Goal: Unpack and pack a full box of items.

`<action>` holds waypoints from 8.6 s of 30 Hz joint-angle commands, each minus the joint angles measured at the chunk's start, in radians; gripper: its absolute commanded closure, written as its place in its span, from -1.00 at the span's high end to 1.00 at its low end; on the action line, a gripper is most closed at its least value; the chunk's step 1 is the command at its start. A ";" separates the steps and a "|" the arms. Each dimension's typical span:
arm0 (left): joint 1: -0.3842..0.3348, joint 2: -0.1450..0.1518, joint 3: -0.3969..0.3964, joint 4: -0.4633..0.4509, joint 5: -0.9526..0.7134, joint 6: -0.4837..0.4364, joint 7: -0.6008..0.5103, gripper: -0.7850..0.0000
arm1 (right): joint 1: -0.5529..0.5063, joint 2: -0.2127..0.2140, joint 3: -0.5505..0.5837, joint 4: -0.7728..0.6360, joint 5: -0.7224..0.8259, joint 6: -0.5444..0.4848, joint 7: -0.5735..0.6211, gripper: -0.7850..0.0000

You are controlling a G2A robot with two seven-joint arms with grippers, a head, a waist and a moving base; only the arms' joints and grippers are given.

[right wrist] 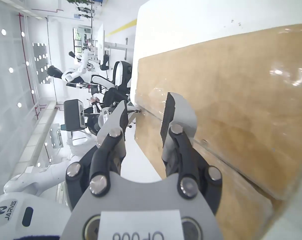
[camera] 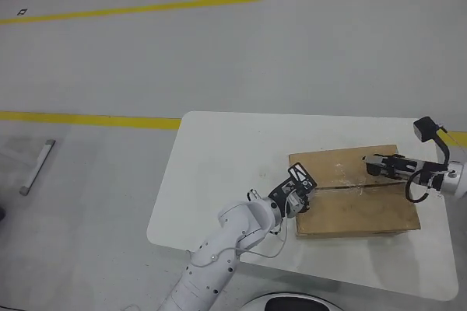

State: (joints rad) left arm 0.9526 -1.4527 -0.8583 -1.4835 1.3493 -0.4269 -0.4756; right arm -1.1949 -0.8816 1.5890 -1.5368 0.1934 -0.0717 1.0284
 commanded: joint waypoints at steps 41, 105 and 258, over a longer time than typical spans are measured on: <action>-0.012 -0.002 -0.005 0.013 -0.005 -0.005 0.004 -1.00 | 0.041 0.011 -0.075 0.070 -0.236 0.029 -0.025 -1.00; -0.036 -0.006 -0.006 0.036 -0.010 -0.013 0.003 -1.00 | 0.226 0.009 -0.241 0.231 -0.309 -0.322 0.035 -0.27; -0.073 -0.024 0.012 0.097 -0.030 -0.028 0.023 -1.00 | 0.098 0.131 -0.036 -0.140 -0.547 0.112 0.321 -1.00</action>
State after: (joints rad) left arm 0.8799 -1.4765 -0.8461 -1.3880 1.3196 -0.4551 -0.4529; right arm -1.0985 -0.7513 1.5543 -1.6792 -0.3516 0.0387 1.3488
